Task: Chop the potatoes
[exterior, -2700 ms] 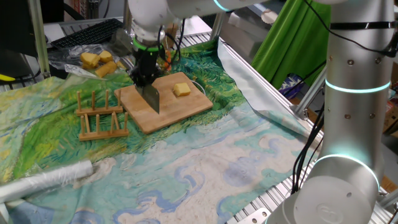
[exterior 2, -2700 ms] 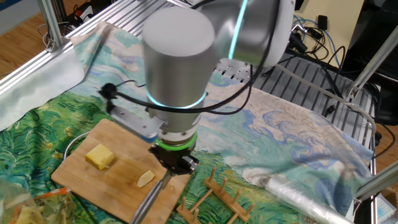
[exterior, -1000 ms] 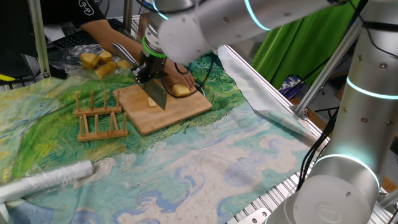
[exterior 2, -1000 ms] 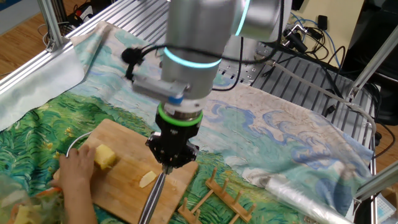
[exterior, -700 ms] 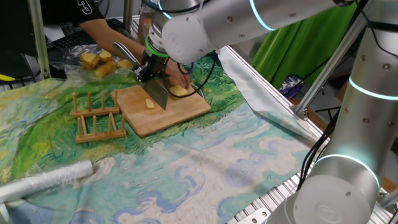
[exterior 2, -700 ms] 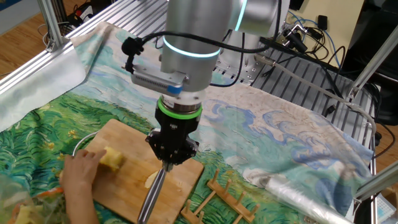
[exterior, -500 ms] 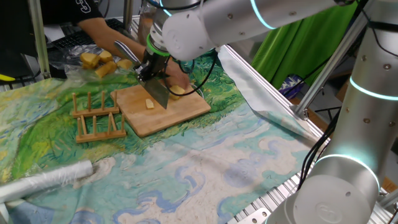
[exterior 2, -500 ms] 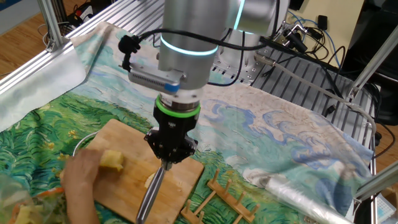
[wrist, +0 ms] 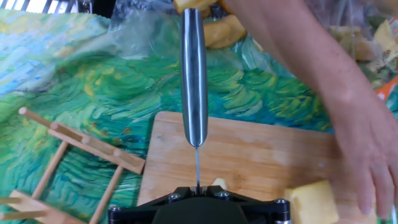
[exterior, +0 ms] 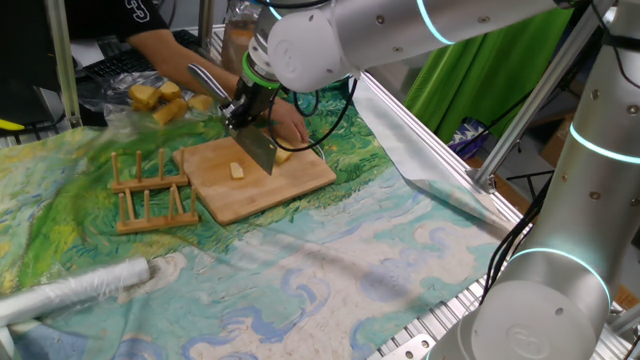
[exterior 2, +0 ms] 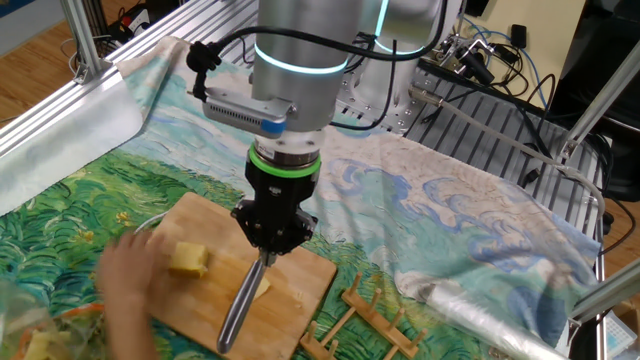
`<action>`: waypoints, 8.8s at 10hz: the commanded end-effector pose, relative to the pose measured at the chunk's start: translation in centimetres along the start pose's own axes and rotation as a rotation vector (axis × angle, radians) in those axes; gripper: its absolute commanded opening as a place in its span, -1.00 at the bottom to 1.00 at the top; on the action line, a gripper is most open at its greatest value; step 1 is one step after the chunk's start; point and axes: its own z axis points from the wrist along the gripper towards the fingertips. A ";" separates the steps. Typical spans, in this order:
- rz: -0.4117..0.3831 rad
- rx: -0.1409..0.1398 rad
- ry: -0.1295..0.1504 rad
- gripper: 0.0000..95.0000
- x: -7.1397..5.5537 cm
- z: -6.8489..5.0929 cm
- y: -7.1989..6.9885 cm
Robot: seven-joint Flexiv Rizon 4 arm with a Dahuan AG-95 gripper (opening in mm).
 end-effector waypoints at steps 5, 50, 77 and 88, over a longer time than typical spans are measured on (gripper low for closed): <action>0.000 -0.007 -0.006 -1.00 0.5 -0.9 -0.2; 0.067 0.042 0.170 -1.00 2.0 6.6 -4.4; 0.083 0.032 0.165 -1.00 3.1 9.0 -3.8; 0.096 0.030 0.164 -1.00 3.5 12.1 -3.4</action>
